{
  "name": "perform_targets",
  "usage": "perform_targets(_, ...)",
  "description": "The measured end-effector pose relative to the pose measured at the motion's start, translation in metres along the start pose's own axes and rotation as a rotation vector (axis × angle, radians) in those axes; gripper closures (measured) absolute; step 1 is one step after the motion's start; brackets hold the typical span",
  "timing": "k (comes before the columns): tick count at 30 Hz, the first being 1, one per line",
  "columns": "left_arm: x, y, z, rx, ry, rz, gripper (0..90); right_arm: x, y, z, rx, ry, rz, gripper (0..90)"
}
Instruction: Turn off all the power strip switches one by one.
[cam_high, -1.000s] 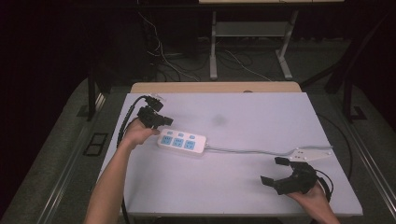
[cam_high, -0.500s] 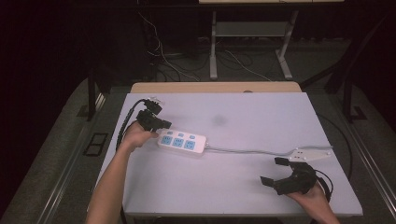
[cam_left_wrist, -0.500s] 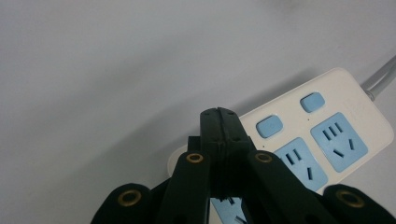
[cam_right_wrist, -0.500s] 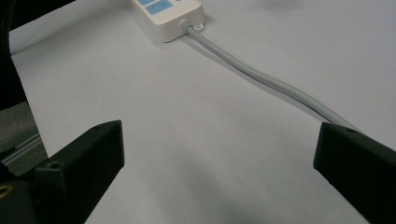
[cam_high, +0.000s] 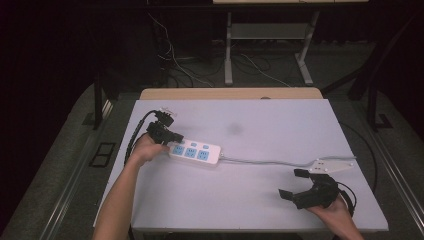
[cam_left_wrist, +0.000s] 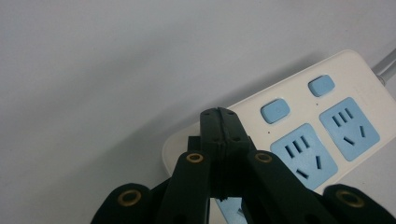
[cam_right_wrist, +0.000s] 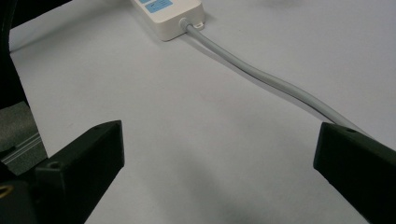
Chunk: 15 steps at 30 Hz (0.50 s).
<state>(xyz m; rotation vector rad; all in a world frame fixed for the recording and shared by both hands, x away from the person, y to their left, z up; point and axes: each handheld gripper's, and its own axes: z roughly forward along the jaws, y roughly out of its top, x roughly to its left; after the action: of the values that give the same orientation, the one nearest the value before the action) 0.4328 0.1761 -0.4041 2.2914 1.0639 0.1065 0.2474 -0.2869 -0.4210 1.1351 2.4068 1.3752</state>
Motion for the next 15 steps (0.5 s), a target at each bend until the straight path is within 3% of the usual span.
perform_targets(8,-0.0004,-0.0007,0.0022,-0.007,-0.002,-0.009,89.5,-0.0005,-0.0003,-0.0008,0.0,-0.002,0.003,1.7)
perform_targets(15,0.0031,-0.0046,0.0021,-0.032,-0.024,-0.041,89.5,0.0,-0.0004,-0.0012,-0.004,-0.005,0.002,1.7)
